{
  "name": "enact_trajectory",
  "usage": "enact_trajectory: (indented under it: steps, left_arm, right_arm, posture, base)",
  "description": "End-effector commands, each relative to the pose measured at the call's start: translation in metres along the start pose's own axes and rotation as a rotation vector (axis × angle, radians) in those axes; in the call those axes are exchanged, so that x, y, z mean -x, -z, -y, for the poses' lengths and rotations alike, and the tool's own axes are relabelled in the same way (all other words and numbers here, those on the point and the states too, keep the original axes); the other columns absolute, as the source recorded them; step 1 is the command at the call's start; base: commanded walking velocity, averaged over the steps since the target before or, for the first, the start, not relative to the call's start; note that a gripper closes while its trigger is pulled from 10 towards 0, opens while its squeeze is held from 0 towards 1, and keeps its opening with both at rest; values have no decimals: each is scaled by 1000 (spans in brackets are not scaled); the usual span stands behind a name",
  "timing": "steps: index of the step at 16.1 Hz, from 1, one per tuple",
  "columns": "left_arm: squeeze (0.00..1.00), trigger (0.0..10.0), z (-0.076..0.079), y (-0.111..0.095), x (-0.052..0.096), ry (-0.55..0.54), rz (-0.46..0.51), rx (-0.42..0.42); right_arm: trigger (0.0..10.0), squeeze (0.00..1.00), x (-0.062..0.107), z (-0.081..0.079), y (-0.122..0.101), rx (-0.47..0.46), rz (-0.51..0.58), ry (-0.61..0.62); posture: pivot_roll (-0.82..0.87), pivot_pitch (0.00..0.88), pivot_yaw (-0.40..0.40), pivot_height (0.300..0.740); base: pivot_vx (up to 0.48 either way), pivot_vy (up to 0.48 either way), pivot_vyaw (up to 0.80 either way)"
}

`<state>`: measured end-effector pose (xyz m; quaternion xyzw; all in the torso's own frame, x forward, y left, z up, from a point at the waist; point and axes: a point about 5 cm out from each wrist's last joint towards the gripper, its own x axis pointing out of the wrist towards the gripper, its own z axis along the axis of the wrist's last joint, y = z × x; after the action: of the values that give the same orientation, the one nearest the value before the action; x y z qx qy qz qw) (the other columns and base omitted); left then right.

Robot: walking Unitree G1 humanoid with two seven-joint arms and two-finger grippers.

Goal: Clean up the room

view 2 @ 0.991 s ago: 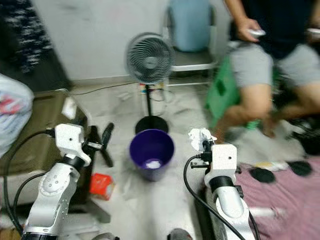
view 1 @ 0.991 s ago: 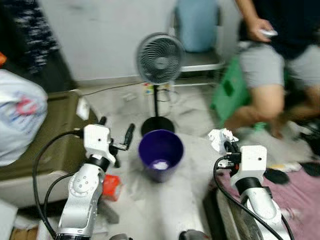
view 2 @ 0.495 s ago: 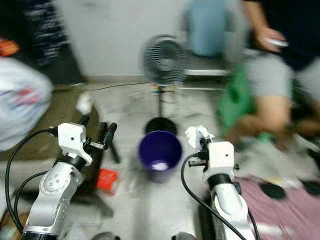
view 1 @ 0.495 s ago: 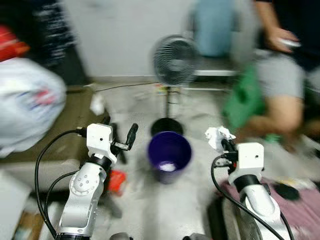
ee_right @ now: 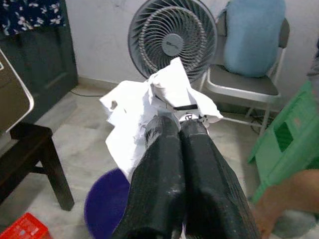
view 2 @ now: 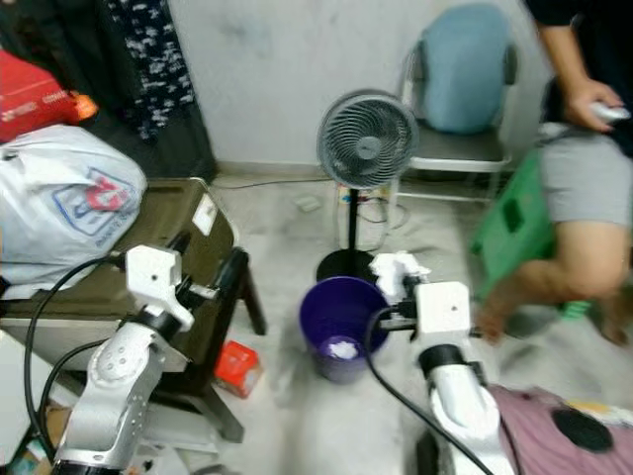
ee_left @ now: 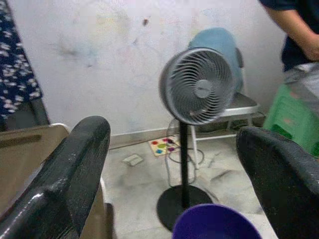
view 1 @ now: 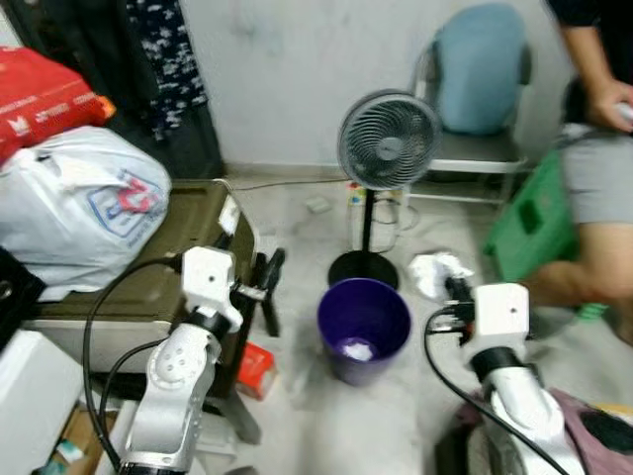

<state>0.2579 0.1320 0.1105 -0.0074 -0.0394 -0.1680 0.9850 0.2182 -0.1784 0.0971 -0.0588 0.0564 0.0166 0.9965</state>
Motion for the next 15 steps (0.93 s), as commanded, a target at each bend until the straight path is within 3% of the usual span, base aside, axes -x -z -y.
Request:
enact_trajectory:
  steps: [1, 11, 15]
  left_arm:
    - [0, 10000, -9, -2, 2, -21, 1, -13]
    - [0, 10000, -7, -1, 2, -11, -10, -12]
    - [0, 10000, -9, -2, 2, -20, -10, -19]
  right_arm:
    - [10000, 0, -2, -7, -5, -12, 16, -23]
    - [10000, 0, -3, -8, -5, -14, 9, -31]
    - [10000, 0, -10, -11, -13, -19, 32, -55]
  posture:
    - [3, 0, 39, 740]
    - [5, 0, 40, 740]
    - [10, 0, 41, 740]
  base:
    - [465, 0, 0]
    - [457, 0, 0]
    - [0, 0, 0]
